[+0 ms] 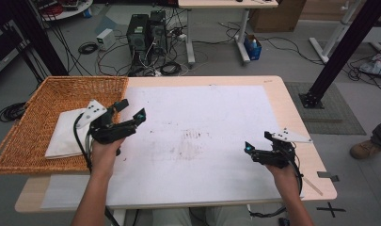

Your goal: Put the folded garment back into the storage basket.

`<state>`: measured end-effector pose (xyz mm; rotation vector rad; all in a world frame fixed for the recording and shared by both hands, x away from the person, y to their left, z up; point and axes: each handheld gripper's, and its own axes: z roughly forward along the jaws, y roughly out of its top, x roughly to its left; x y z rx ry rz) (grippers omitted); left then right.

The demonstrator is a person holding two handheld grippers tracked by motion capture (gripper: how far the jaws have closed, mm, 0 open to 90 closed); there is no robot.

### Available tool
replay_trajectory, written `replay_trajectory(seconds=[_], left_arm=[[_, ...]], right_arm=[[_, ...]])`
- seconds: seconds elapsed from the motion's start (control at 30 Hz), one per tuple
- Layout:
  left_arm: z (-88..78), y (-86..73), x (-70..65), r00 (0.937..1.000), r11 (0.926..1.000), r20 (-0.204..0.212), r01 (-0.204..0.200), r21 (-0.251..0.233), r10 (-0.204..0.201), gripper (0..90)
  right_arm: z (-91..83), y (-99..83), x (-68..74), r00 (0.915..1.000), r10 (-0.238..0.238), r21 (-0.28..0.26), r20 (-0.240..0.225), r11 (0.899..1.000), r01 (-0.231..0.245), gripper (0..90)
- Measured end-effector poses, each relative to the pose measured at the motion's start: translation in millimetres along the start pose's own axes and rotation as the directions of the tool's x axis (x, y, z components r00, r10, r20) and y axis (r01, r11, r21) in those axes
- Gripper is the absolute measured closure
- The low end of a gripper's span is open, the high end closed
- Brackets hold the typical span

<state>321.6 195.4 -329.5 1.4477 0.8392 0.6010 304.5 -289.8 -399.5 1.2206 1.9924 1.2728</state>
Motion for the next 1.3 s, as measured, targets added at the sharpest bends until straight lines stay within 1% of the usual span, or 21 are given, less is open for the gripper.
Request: replay_trajectory(seconds=[0.07,0.1,0.2,0.27,0.43,0.53,0.6,0.7,0.97,1.2,1.3], left_arm=[[6.5,-2.7,-4.7,0.9999,0.9998,0.004,-0.014,0.017,0.014,22.4],[10.0,-4.5,-7.5,0.9998,0.9996,0.014,-0.017,0.022,0.017,22.4],[16.9,-9.3,-12.5,0.9996,0.9996,0.028,-0.010,0.026,0.009,22.4],[21.3,-14.0,-15.7,0.9992,0.9994,0.040,-0.004,0.034,0.002,22.4],[28.7,-26.1,-21.2,0.9989,0.9985,0.046,0.000,0.054,-0.002,22.4],[31.2,-32.6,-22.4,0.9987,0.9977,0.050,0.009,0.068,-0.012,22.4],[32.7,-35.5,-22.6,0.9989,0.9972,0.046,0.000,0.075,-0.004,22.4],[34.8,-40.5,-23.9,0.9987,0.9968,0.047,0.018,0.078,-0.021,22.4],[40.2,-48.2,-27.3,0.9981,0.9947,0.058,0.016,0.102,-0.022,22.4],[38.7,-51.1,-29.7,0.9979,0.9950,0.058,0.022,0.097,-0.028,22.4],[37.0,-53.1,-30.0,0.9979,0.9950,0.051,0.036,0.093,-0.040,22.4]], right_arm=[[-0.1,0.6,0.1,1.0000,-0.003,-0.002,0.000,1.000,0.003,11.0],[-0.1,0.6,0.2,1.0000,-0.006,-0.002,-0.001,1.000,0.006,10.9],[1.2,-0.4,0.2,0.9999,-0.011,-0.002,-0.003,1.000,0.011,11.0],[2.4,-1.5,0.0,1.0000,-0.005,0.002,-0.001,1.000,0.005,10.9],[6.6,-3.2,-0.3,1.0000,0.001,0.008,-0.004,1.000,0.000,11.0],[8.5,-4.2,-0.2,1.0000,0.000,0.011,-0.003,1.000,0.000,11.0],[9.7,-4.7,-0.1,1.0000,-0.002,0.013,-0.004,1.000,0.002,10.9],[10.5,-5.7,0.1,1.0000,0.002,0.016,-0.005,1.000,-0.002,11.0],[11.6,-6.2,-0.1,1.0000,0.002,0.018,-0.005,1.000,-0.001,11.0],[11.4,-6.3,0.3,1.0000,0.002,0.021,-0.006,1.000,-0.001,11.0],[10.7,-6.5,0.4,1.0000,-0.002,0.017,-0.007,1.000,0.002,11.0]])
